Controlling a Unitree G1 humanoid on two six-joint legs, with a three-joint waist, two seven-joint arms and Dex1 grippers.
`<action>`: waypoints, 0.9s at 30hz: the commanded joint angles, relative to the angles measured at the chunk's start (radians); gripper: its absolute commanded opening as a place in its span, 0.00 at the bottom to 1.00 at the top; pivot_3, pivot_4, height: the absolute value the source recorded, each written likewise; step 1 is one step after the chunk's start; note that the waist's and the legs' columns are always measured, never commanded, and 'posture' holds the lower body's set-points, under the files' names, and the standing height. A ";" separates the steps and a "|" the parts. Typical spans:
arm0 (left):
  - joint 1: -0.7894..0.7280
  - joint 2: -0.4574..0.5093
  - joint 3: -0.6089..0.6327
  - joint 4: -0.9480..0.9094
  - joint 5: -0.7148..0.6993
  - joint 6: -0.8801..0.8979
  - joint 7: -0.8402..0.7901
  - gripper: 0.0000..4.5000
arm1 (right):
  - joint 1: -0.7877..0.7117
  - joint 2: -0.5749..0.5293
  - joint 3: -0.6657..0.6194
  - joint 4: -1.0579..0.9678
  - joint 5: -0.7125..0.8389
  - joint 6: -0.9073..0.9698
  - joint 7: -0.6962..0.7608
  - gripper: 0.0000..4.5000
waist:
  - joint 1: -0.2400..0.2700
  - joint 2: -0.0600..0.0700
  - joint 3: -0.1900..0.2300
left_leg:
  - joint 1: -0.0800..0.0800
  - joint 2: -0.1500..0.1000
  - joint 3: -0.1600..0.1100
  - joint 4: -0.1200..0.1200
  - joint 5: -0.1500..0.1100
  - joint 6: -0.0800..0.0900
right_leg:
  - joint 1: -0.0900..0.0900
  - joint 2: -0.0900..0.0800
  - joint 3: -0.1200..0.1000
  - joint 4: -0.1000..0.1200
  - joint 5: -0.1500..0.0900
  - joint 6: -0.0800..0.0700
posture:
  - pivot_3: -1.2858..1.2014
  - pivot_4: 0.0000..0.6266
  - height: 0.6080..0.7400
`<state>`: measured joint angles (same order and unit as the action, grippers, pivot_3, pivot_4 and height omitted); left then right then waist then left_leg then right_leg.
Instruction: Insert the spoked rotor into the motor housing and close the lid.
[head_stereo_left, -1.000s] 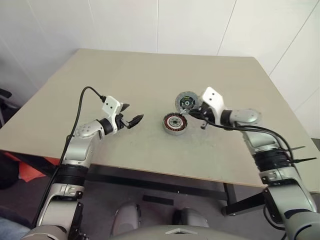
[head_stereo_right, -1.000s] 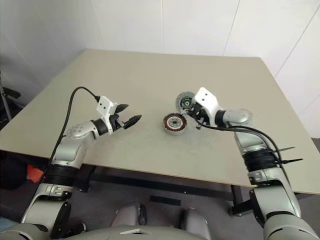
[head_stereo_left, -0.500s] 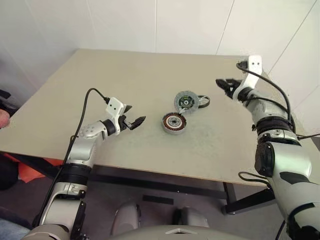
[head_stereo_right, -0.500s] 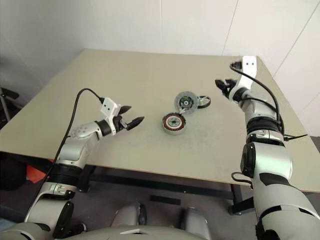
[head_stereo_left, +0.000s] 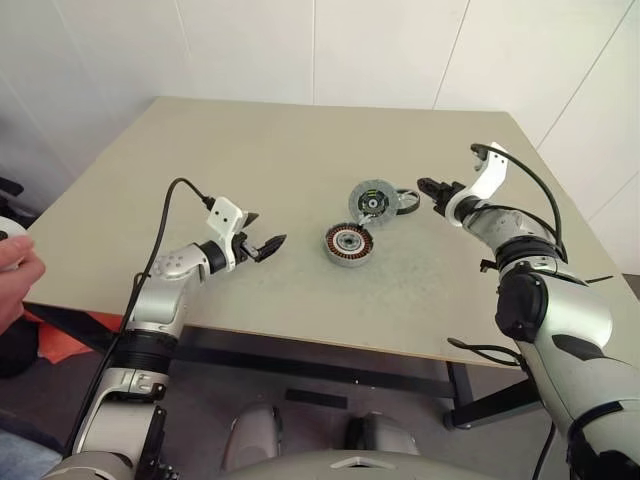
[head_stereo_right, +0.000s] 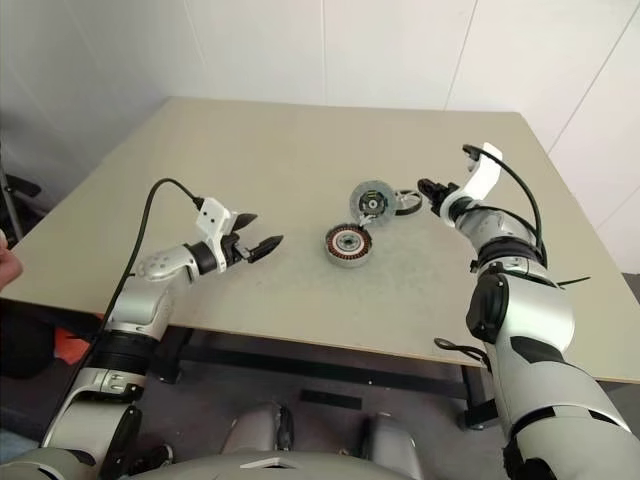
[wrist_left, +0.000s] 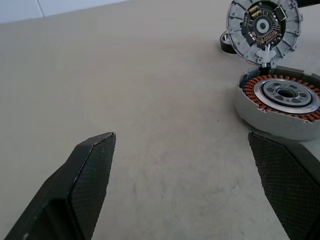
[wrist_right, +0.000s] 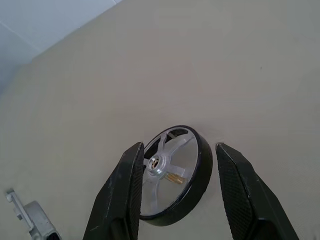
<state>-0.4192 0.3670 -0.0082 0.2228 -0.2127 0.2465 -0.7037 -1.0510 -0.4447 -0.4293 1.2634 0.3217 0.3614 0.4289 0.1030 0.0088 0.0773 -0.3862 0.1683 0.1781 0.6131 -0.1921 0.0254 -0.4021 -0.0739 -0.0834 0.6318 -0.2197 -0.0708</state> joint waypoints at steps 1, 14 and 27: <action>-0.003 0.013 0.001 -0.043 0.004 -0.010 -0.001 1.00 | 0.010 0.019 -0.017 -0.010 0.017 0.000 -0.031 0.57 | 0.000 0.000 0.000 | 0.000 0.000 0.000 0.000 0.000 0.000 | 0.000 0.000 0.000 0.000 0.000 0.000 | 0.52 0.00 1.00; 0.008 0.025 -0.014 -0.054 0.035 -0.025 -0.006 1.00 | 0.034 0.040 -0.044 0.004 0.033 -0.023 -0.067 0.57 | 0.000 0.000 0.000 | 0.000 0.000 0.000 0.000 0.000 -0.001 | 0.000 0.000 0.000 0.001 0.000 0.000 | 0.52 0.00 1.00; 0.007 0.028 -0.018 -0.048 0.041 -0.034 -0.005 1.00 | 0.030 0.041 -0.032 0.000 0.015 -0.032 -0.059 0.00 | -0.002 0.000 0.000 | 0.000 0.000 0.000 0.000 0.000 -0.001 | 0.000 0.000 0.000 0.001 0.000 0.000 | 0.52 0.00 1.00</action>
<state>-0.3982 0.3869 -0.0305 0.1996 -0.1742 0.2362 -0.7113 -1.0053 -0.4009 -0.4594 1.2825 0.3351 0.3473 0.3670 0.1005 0.0089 0.0774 -0.3858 0.1683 0.1782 0.6130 -0.1918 0.0247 -0.4025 -0.0739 -0.0833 0.6330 -0.2198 -0.0708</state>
